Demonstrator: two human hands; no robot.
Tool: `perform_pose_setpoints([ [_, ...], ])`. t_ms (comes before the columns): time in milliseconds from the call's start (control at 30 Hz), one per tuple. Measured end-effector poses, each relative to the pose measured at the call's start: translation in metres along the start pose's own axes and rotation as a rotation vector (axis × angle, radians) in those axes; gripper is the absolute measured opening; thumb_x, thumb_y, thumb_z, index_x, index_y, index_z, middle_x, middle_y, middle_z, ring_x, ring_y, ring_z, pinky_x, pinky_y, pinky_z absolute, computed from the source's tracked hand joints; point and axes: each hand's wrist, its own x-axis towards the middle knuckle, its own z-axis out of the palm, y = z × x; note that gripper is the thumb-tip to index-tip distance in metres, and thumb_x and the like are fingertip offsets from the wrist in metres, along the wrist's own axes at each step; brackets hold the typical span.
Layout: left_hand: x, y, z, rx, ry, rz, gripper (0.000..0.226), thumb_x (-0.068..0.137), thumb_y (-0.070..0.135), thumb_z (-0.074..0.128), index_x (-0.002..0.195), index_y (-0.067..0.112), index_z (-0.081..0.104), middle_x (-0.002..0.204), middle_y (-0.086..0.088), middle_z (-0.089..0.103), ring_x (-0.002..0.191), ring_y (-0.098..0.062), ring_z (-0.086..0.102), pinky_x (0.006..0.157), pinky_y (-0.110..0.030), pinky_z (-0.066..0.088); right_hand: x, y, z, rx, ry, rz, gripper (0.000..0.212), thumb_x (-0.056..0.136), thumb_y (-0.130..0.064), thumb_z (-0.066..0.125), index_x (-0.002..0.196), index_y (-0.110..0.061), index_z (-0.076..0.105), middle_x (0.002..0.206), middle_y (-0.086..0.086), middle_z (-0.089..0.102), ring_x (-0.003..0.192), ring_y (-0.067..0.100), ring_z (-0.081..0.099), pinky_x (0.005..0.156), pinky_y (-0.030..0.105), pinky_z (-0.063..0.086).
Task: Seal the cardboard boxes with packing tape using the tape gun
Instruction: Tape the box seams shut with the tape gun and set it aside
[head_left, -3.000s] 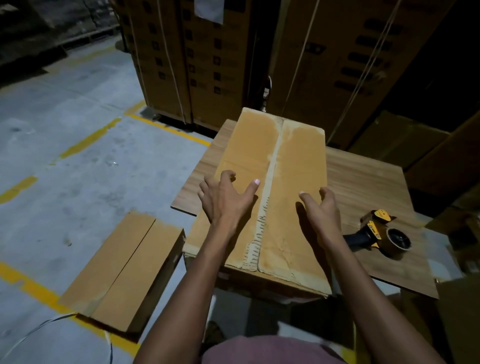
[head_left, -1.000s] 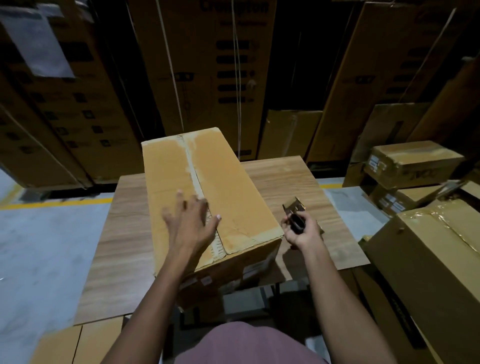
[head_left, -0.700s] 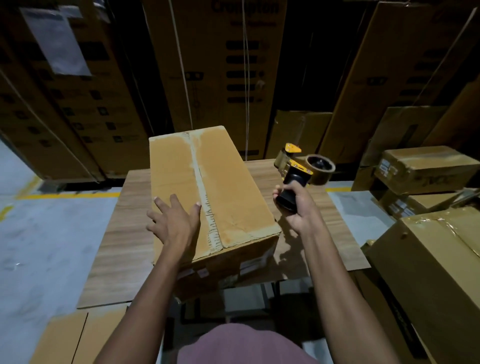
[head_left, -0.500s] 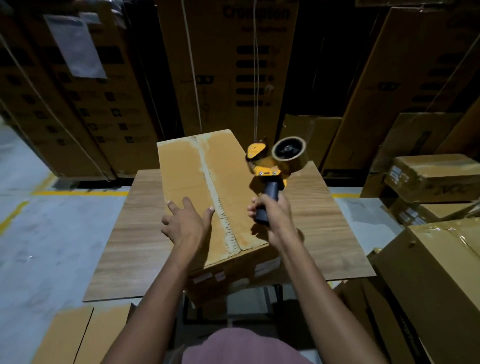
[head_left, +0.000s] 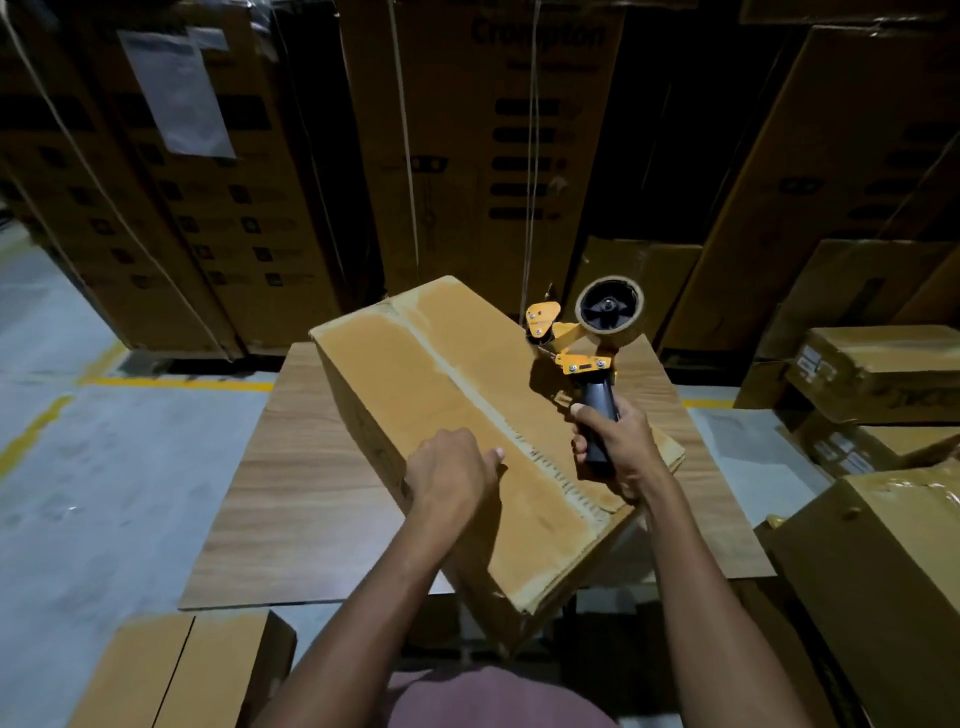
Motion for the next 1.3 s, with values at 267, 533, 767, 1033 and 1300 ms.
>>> perform_pose_setpoints([
  [267, 0.081, -0.056, -0.036, -0.986, -0.119, 0.027, 0.060, 0.104, 0.058, 0.038, 0.102, 0.007, 0.070, 0.075, -0.008, 0.075, 0.060, -0.020, 0.070, 0.055, -0.029, 0.054, -0.008, -0.028, 0.039, -0.052, -0.233, -0.016, 0.015, 0.096, -0.003, 0.067, 0.101, -0.005, 0.054, 0.076, 0.014, 0.061, 0.053, 0.021, 0.056, 0.047, 0.031, 0.052],
  [533, 0.145, -0.121, -0.073, -1.775, -0.551, 0.095, 0.077, 0.089, 0.080, 0.039, 0.107, 0.010, 0.067, 0.104, -0.020, 0.073, 0.073, -0.025, 0.073, 0.048, -0.023, 0.052, 0.000, -0.068, 0.120, -0.208, -0.364, -0.040, 0.042, 0.088, -0.018, 0.079, 0.118, -0.001, 0.055, 0.082, 0.012, 0.067, 0.057, 0.021, 0.061, 0.050, 0.029, 0.053],
  [767, 0.180, -0.173, -0.080, -2.126, -0.807, 0.112, 0.058, 0.084, 0.041, 0.073, 0.125, 0.001, 0.063, 0.121, -0.026, 0.068, 0.100, -0.034, 0.072, 0.075, -0.034, 0.062, 0.012, -0.062, 0.181, -0.121, -0.293, -0.079, 0.031, 0.086, -0.015, 0.073, 0.108, -0.002, 0.055, 0.079, 0.012, 0.065, 0.053, 0.018, 0.059, 0.047, 0.028, 0.052],
  [1033, 0.197, -0.193, -0.075, -2.165, -0.865, 0.001, 0.029, 0.083, 0.007, 0.071, 0.110, -0.003, 0.067, 0.116, -0.032, 0.068, 0.119, -0.041, 0.063, 0.075, -0.037, 0.062, 0.023, -0.042, 0.210, -0.031, -0.221, -0.061, 0.025, 0.085, -0.011, 0.068, 0.101, -0.002, 0.052, 0.076, 0.010, 0.065, 0.050, 0.016, 0.058, 0.043, 0.027, 0.051],
  [1300, 0.219, -0.205, -0.070, -2.005, -0.886, 0.074, 0.032, 0.093, 0.016, 0.065, 0.125, 0.012, 0.068, 0.113, -0.033, 0.068, 0.082, -0.030, 0.076, 0.071, -0.039, 0.061, 0.048, -0.035, 0.203, -0.049, -0.196, -0.046, 0.026, 0.086, -0.014, 0.072, 0.099, -0.002, 0.054, 0.079, 0.012, 0.065, 0.053, 0.019, 0.059, 0.045, 0.029, 0.052],
])
